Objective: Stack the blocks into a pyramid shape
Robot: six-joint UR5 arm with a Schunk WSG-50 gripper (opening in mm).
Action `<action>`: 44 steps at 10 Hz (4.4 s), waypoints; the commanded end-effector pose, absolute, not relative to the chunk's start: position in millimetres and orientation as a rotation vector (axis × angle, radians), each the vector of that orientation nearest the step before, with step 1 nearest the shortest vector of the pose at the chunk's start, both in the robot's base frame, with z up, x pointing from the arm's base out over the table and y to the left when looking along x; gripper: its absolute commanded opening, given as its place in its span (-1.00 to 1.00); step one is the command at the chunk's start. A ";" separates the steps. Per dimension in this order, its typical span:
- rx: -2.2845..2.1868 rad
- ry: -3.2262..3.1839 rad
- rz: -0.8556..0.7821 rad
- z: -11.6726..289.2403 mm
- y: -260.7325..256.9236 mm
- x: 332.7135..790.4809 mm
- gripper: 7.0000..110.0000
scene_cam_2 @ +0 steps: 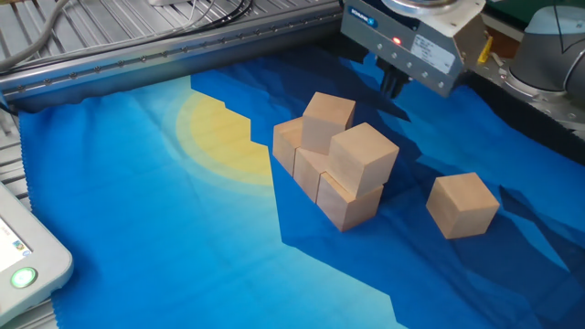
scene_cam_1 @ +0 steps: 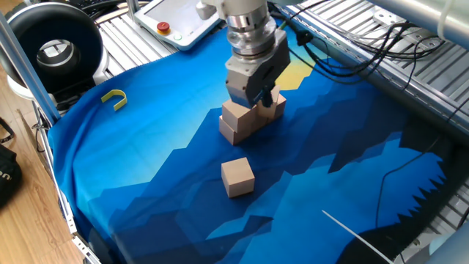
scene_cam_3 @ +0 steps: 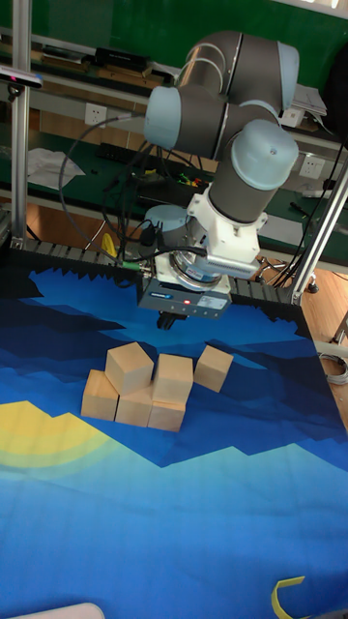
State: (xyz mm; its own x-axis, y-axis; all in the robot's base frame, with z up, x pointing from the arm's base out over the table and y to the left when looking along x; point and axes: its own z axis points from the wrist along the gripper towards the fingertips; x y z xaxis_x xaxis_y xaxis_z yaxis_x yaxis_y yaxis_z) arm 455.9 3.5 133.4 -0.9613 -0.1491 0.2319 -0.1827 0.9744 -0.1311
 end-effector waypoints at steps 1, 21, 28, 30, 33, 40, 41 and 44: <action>0.102 -2.975 0.045 126.9 32.2 464.3 -1.00; -0.056 -3.053 0.219 126.3 -9.6 435.3 -1.00; 0.116 -3.058 0.286 101.1 -72.4 450.6 -1.00; 0.100 -3.073 0.263 101.8 -59.5 462.2 -1.00; 0.064 -3.098 0.262 94.7 -44.6 484.0 -1.00; 0.042 -3.098 0.210 100.7 -27.8 488.3 -1.00; 0.039 -3.094 0.200 101.3 -25.3 487.4 -1.00; 0.067 -3.089 0.223 102.6 -29.2 485.6 -1.00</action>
State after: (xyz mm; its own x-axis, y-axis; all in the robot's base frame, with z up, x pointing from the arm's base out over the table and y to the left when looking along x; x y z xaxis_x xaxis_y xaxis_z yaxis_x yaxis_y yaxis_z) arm 486.5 -30.7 100.1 -0.9985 -0.0326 0.0438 -0.0388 0.9882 -0.1480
